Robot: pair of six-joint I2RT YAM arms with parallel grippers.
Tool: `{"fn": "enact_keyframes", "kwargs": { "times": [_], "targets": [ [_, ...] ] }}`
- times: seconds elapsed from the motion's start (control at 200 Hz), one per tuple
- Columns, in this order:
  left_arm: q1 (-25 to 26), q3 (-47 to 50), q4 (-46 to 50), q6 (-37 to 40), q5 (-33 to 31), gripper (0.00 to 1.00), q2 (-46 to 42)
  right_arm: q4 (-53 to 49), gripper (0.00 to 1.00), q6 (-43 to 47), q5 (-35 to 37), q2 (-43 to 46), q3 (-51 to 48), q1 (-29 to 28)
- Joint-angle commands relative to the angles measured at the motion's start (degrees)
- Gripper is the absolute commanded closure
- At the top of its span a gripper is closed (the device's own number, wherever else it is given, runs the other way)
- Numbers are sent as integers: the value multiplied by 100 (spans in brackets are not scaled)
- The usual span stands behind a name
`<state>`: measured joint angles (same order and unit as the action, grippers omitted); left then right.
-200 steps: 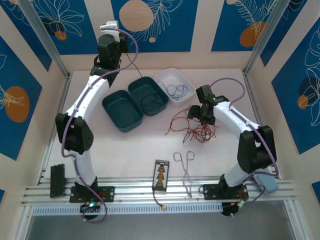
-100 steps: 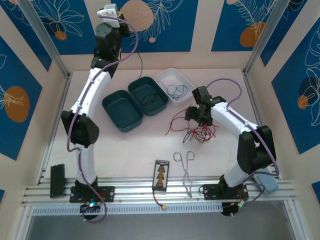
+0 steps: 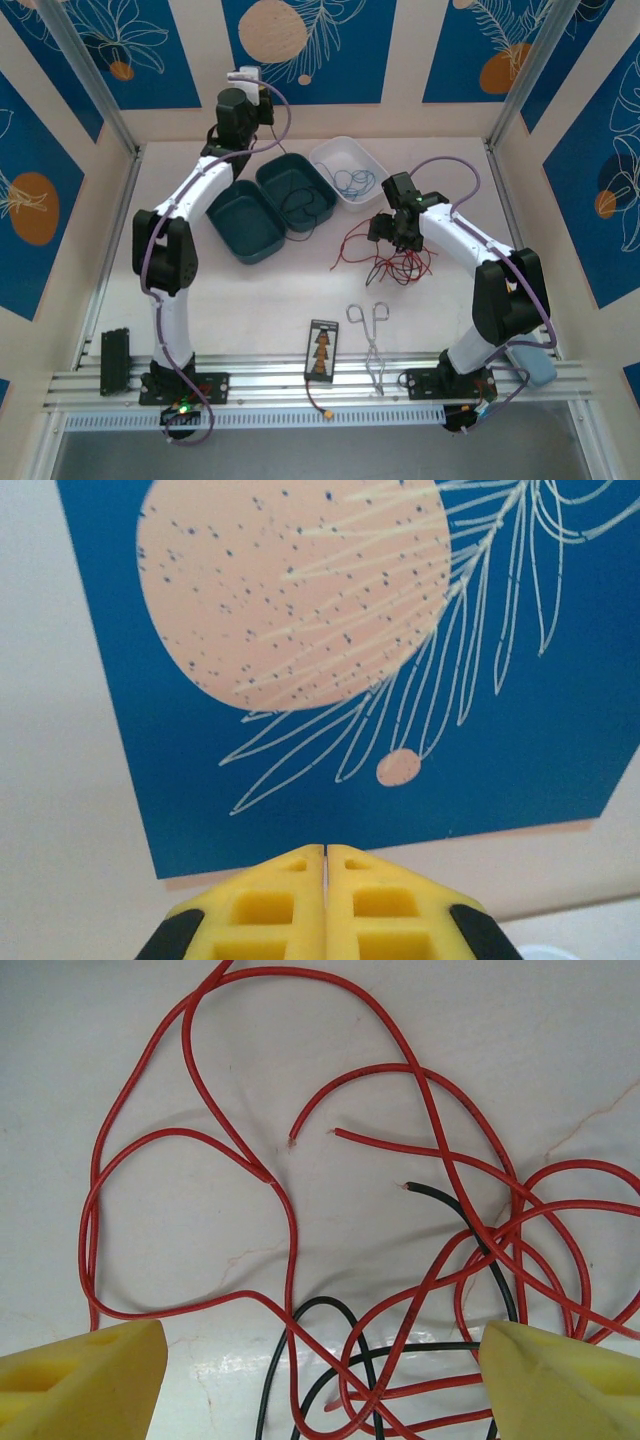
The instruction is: Untangle the cables
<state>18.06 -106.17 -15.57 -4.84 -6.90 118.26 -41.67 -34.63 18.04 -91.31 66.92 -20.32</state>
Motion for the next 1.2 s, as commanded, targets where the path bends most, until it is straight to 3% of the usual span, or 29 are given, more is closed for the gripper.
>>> {"fn": "enact_keyframes", "kwargs": {
  "times": [0.0,0.485,0.935,1.195],
  "targets": [
    [165,-24,-606,220,475,100,-12,-131,18,-96,61,122,166,-54],
    [296,-2424,-81,370,484,100,581,-181,18,-52,156,25,173,-43],
    [217,-2793,-732,1081,569,100,1126,-78,20,-48,113,-52,84,-36],
    [142,-2636,-573,1417,473,100,1349,-52,21,-26,58,-93,115,-16]
  ]
}}
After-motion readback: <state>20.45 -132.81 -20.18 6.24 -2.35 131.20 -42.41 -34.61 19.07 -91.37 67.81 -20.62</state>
